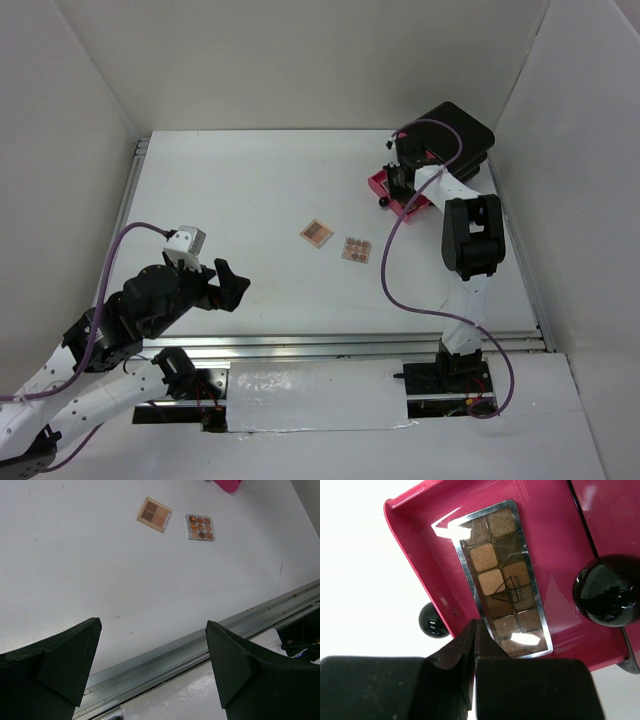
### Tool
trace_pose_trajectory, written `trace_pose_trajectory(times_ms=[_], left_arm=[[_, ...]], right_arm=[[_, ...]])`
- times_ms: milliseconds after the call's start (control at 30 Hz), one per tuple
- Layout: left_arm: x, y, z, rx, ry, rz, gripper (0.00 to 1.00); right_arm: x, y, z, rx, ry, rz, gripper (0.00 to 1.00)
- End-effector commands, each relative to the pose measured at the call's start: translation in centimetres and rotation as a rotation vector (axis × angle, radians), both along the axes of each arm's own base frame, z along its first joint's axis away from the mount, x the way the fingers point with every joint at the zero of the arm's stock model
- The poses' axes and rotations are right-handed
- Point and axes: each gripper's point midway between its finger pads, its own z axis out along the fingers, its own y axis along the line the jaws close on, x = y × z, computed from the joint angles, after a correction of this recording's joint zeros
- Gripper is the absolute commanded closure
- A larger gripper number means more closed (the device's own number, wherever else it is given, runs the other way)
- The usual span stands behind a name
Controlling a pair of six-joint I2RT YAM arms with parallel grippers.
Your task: Organize the makeup
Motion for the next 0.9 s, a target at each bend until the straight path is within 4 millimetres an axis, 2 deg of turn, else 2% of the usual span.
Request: trace_pose_trajectory(times_ms=[0,33,100,133,167,200,300,333,400,500,600,633,700,733,767,800,867], left_arm=[[0.4,-0.5,1.1,-0.023,-0.045,-0.015,0.01],[0.4,-0.6,1.0,-0.022,-0.042,-0.017,0.01],[0.4,-0.6,1.0,-0.020,-0.041,-0.017,0.01],[0.4,-0.6,1.0,-0.021,-0.041,-0.018,0.00],[0.5,-0.6,1.0,-0.018,-0.039,-0.017,0.01],[0.5,-0.6,1.0,-0.018,-0.040,-0.015,0.01],[0.6,-0.6,0.8,-0.015,-0.035,-0.011,0.01],[0.6,-0.6,0.8,-0.012,-0.034,-0.010,0.01],[0.6,-0.5,0.8,-0.013,-0.032,-0.006,0.01],[0.6,-0.4,0.8,-0.016,-0.034,0.001,0.01],[0.6,-0.2,1.0,-0.021,-0.039,0.006,0.00],[0.5,-0.2,1.0,-0.026,-0.042,0.010,0.01],[0.5,-0.1,1.1,-0.026,-0.042,0.013,0.01],[0.6,-0.1,1.0,-0.024,-0.042,0.012,0.01],[0.6,-0.2,1.0,-0.025,-0.041,0.012,0.01],[0.6,-0.1,0.9,-0.021,-0.039,0.016,0.00],[0.6,-0.1,1.1,-0.024,-0.040,0.013,0.01]], right_arm=[[0.6,0.3,3.0,0.009,-0.078,-0.017,1.00],[0.7,0.5,4.4,0.016,-0.112,-0.031,0.90],[1.1,0.4,6.2,0.002,-0.165,-0.077,0.70],[1.1,0.7,7.7,0.003,-0.199,-0.082,0.54],[1.2,0.7,8.5,-0.003,-0.221,-0.089,0.22],[1.2,1.1,9.4,0.014,-0.236,-0.111,0.01],[0.7,3.0,11.7,0.030,-0.279,-0.084,0.00],[0.2,4.1,12.9,0.030,-0.307,-0.066,0.00],[-0.3,4.6,14.2,0.003,-0.351,-0.086,0.00],[-1.5,6.6,14.8,0.009,-0.357,-0.078,0.00],[-4.0,9.8,13.4,0.120,-0.286,-0.022,0.01],[-5.4,11.1,11.7,0.147,-0.249,-0.029,0.03],[-6.7,10.9,10.4,0.148,-0.223,-0.105,0.11],[-7.9,10.8,8.6,0.173,-0.175,-0.173,0.14],[-8.7,11.2,8.2,0.192,-0.164,-0.198,0.16],[-9.3,11.2,7.5,0.207,-0.150,-0.235,0.15],[-10.9,12.1,5.7,0.262,-0.090,-0.291,0.00]])
